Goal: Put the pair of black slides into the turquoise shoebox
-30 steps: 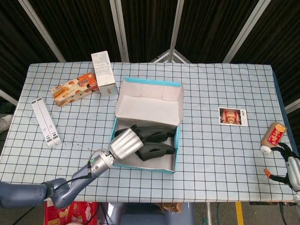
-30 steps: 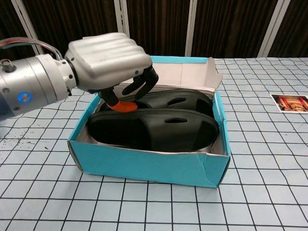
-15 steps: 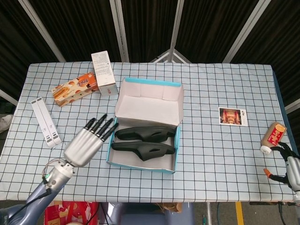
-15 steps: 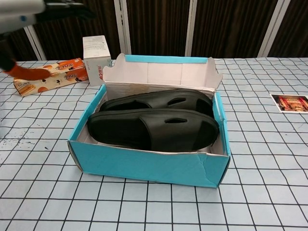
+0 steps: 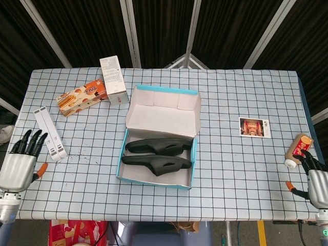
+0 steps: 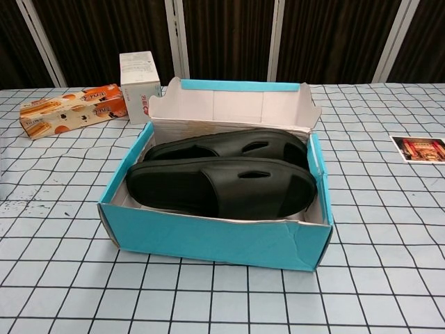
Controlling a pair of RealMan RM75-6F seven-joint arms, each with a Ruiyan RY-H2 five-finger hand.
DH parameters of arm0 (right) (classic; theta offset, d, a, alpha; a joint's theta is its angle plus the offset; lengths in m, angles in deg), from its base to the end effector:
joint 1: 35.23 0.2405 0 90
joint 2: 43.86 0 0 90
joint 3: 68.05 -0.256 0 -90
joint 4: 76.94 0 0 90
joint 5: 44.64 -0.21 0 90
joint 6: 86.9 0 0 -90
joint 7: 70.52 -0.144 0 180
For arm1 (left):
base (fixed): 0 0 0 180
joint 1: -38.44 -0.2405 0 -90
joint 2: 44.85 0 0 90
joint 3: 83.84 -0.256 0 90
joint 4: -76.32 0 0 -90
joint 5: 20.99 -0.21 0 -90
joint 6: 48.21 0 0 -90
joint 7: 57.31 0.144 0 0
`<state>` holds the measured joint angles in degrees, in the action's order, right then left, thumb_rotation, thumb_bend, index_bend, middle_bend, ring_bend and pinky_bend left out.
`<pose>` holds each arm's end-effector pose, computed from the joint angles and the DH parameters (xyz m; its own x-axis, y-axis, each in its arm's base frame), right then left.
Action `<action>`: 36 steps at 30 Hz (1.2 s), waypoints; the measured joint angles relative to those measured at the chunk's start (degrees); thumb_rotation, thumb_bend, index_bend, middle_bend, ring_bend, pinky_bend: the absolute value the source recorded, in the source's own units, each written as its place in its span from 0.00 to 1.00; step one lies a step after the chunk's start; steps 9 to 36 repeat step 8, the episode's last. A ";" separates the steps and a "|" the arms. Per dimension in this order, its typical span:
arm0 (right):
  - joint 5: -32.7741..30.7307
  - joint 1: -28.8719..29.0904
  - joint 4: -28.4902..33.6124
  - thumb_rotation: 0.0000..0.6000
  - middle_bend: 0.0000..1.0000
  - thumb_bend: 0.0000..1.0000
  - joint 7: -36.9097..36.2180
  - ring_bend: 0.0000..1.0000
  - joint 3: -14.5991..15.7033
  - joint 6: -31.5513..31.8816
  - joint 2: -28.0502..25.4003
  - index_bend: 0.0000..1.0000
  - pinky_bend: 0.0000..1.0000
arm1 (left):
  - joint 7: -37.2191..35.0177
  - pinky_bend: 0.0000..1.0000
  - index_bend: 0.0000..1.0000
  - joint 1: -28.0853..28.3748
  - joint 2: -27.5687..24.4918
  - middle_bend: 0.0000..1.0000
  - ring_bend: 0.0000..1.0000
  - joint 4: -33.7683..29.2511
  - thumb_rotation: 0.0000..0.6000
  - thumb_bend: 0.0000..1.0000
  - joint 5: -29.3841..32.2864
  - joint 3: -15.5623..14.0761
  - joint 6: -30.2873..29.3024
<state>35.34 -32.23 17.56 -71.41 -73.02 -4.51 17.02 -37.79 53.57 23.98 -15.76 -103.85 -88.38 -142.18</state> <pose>-0.3265 -0.1773 0.1786 0.3833 -0.0218 0.9234 -0.9160 0.1195 0.3830 -0.2807 0.2066 0.1398 0.6199 -0.1135 0.7764 0.7720 -0.0886 -0.6294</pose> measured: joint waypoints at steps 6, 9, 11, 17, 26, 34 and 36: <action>3.66 0.46 -1.33 1.00 0.15 0.23 -3.38 0.23 1.03 0.11 0.17 0.24 0.27 | -7.54 0.22 0.03 -2.87 1.70 0.08 0.02 6.04 1.00 0.38 2.41 2.14 0.77; 4.39 0.58 -1.79 1.00 0.15 0.23 -3.82 0.23 1.17 0.38 0.27 0.24 0.27 | -8.63 0.22 0.03 -3.35 2.07 0.08 0.02 6.76 1.00 0.38 2.13 2.75 0.78; 4.39 0.58 -1.79 1.00 0.15 0.23 -3.82 0.23 1.17 0.38 0.27 0.24 0.27 | -8.63 0.22 0.03 -3.35 2.07 0.08 0.02 6.76 1.00 0.38 2.13 2.75 0.78; 4.39 0.58 -1.79 1.00 0.15 0.23 -3.82 0.23 1.17 0.38 0.27 0.24 0.27 | -8.63 0.22 0.03 -3.35 2.07 0.08 0.02 6.76 1.00 0.38 2.13 2.75 0.78; 4.39 0.58 -1.79 1.00 0.15 0.23 -3.82 0.23 1.17 0.38 0.27 0.24 0.27 | -8.63 0.22 0.03 -3.35 2.07 0.08 0.02 6.76 1.00 0.38 2.13 2.75 0.78; 4.39 0.58 -1.79 1.00 0.15 0.23 -3.82 0.23 1.17 0.38 0.27 0.24 0.27 | -8.63 0.22 0.03 -3.35 2.07 0.08 0.02 6.76 1.00 0.38 2.13 2.75 0.78; 4.39 0.58 -1.79 1.00 0.15 0.23 -3.82 0.23 1.17 0.38 0.27 0.24 0.27 | -8.63 0.22 0.03 -3.35 2.07 0.08 0.02 6.76 1.00 0.38 2.13 2.75 0.78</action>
